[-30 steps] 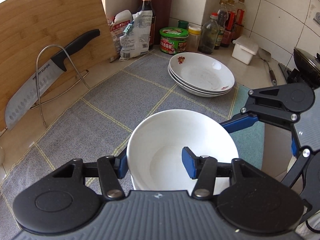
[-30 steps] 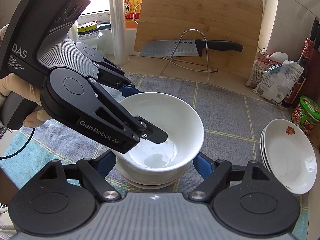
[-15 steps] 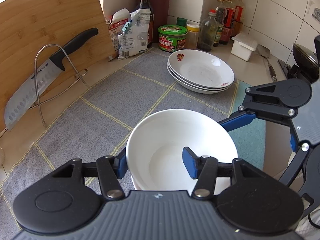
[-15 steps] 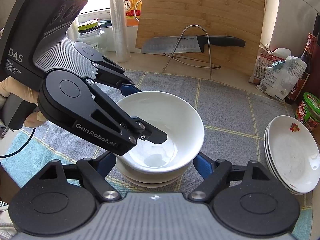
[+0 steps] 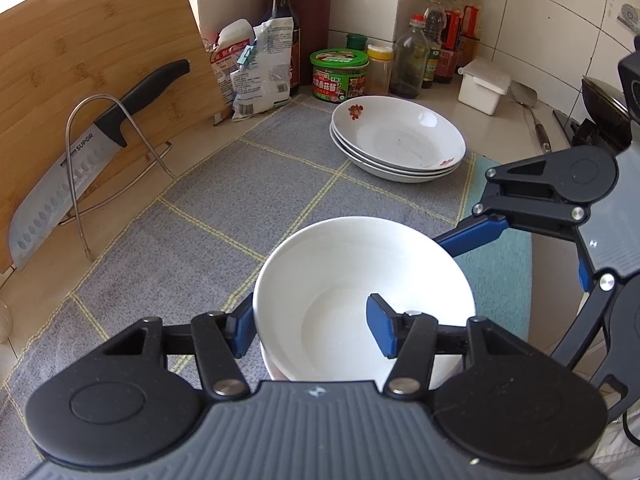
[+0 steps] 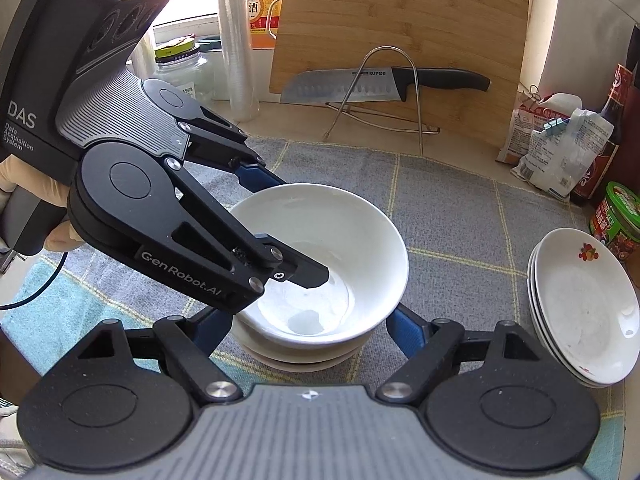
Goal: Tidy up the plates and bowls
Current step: 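Lower the white bowl into the flowered bowls and open the left gripper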
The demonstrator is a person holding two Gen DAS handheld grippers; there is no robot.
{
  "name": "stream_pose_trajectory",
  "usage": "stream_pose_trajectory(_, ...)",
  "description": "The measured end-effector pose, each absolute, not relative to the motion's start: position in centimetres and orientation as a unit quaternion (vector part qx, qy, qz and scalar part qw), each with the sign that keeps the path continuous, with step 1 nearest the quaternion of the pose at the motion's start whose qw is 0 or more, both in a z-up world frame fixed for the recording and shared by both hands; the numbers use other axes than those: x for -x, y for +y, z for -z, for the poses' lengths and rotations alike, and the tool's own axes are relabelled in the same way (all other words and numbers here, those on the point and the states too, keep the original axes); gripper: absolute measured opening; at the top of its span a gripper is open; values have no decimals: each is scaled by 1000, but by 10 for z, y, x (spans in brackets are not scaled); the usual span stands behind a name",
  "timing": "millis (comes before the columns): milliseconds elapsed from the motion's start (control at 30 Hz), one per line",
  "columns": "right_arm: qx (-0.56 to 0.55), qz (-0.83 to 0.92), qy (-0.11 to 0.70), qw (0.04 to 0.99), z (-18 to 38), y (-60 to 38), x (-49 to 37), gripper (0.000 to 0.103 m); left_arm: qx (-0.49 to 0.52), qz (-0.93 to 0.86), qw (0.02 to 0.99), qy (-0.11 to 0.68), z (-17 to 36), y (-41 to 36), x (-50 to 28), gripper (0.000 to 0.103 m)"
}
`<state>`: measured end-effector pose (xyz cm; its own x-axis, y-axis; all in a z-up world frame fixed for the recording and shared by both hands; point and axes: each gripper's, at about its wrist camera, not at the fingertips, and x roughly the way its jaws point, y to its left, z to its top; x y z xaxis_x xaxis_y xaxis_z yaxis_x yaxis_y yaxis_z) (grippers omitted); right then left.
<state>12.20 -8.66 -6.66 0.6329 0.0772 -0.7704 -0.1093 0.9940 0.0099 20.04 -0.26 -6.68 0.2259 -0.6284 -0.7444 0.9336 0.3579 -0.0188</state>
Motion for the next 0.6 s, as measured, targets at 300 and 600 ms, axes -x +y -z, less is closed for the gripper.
stream_pose_trajectory(300,14,-51,427,903,69,-86,-123,88,-223,521,751,339,68,-1,-199,63)
stream_pose_trajectory(600,4,-51,408,912,62,-92,-113,103,-189,513,772,325,57,20,-198,72)
